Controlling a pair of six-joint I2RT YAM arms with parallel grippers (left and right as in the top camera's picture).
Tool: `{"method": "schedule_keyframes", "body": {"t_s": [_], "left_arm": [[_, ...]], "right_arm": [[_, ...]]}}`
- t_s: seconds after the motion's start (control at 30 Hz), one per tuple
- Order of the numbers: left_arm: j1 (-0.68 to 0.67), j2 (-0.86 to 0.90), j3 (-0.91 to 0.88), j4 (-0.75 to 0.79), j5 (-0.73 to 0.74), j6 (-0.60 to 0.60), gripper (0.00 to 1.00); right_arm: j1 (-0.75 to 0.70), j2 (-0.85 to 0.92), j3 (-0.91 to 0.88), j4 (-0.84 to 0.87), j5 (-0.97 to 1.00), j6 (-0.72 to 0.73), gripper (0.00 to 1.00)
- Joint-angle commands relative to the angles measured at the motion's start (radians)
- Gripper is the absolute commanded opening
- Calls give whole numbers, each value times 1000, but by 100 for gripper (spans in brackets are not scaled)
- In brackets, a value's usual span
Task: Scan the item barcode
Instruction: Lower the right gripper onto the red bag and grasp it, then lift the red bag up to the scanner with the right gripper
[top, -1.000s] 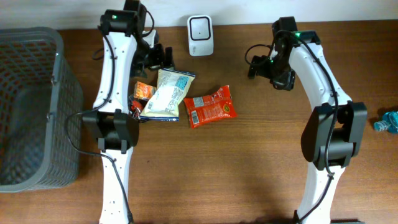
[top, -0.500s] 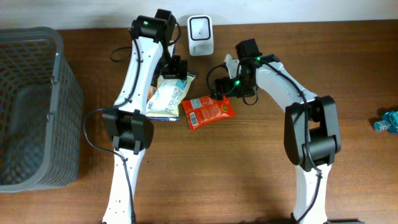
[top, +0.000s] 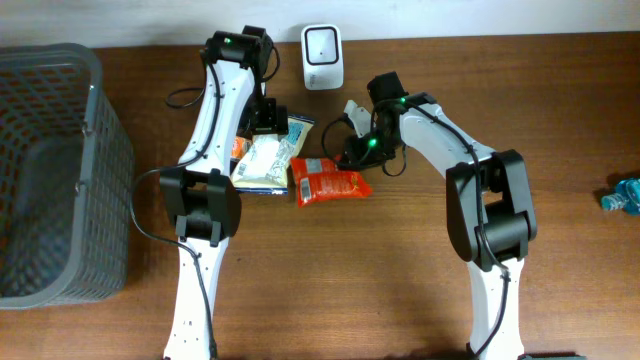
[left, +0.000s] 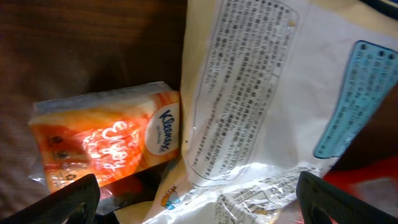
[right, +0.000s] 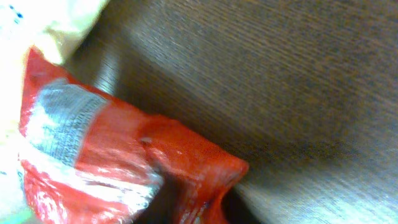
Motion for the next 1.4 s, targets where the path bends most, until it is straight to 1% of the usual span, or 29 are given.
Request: {"method": "schedule_keyframes", "body": {"t_s": [0.0,0.1,0.13,0.23,0.27,0.33,0.4,0.43,0.5,0.57,0.6,0.63,0.7,0.8,0.83,0.87,0.9,0.93,1.0,1.03,1.1,1.17,1.2,1.27,1.37], "left_arm": [[0,7,-6,2,-24,-10,99],[0,7,-6,2,-24,-10,99],[0,7,-6,2,-24,-10,99],[0,7,-6,2,-24,-10,99],[0,7,-6,2,-24,-10,99],[0,7,-6,2,-24,-10,99],[0,7,-6,2,-24,-10,99],[0,7,-6,2,-24,-10,99],[0,7,-6,2,-24,-10,99],[0,7,-6,2,-24,-10,99],[0,7,-6,2,-24,-10,99],[0,7,-6,2,-24,-10,99],[-4,7,-6,2,-23,-10,99],[-7,7,-6,2,-22,-10,99],[-6,7,-6,2,-22,-10,99],[-6,7,-6,2,-22,-10,99],[-6,7,-6,2,-22,-10,99],[-7,7,-6,2,-22,-10,99],[-7,7,-6,2,-22,-10,99],[-7,7,-6,2,-22,-10,99],[-8,7,-6,2,-22,-10,99],[-6,7,-6,2,-22,-10,99],[-6,7,-6,2,-22,-10,99],[-6,7,-6,2,-22,-10,99],[-9,7,-6,2,-22,-10,99]], "right_arm": [[-16,13,43,-51,47,71,4],[-39,3,167,-161,53,77,4],[-50,1,257,-240,101,77,4],[-47,1,508,-440,402,77,4],[-47,1,566,-484,465,83,4],[-45,1,706,-598,719,214,4],[-32,1,775,-689,977,355,4],[-26,1,774,-713,1060,405,4],[-16,4,727,-720,1143,449,4],[-14,11,621,-702,1252,516,4],[-14,14,537,-664,1286,538,4],[-10,14,479,-635,1268,541,4],[16,14,399,-602,1258,602,4],[89,14,369,-564,1203,601,4],[123,14,369,-546,1167,601,7],[146,14,369,-532,1137,600,13],[176,14,369,-512,1080,600,36],[210,14,369,-483,980,595,62],[243,14,379,-464,869,590,81],[247,14,395,-468,823,590,99],[224,2,459,-501,734,590,98],[170,-10,520,-541,678,603,98],[137,-11,536,-562,658,635,98],[57,-9,533,-597,603,745,98],[-49,5,468,-575,515,848,98]]}}
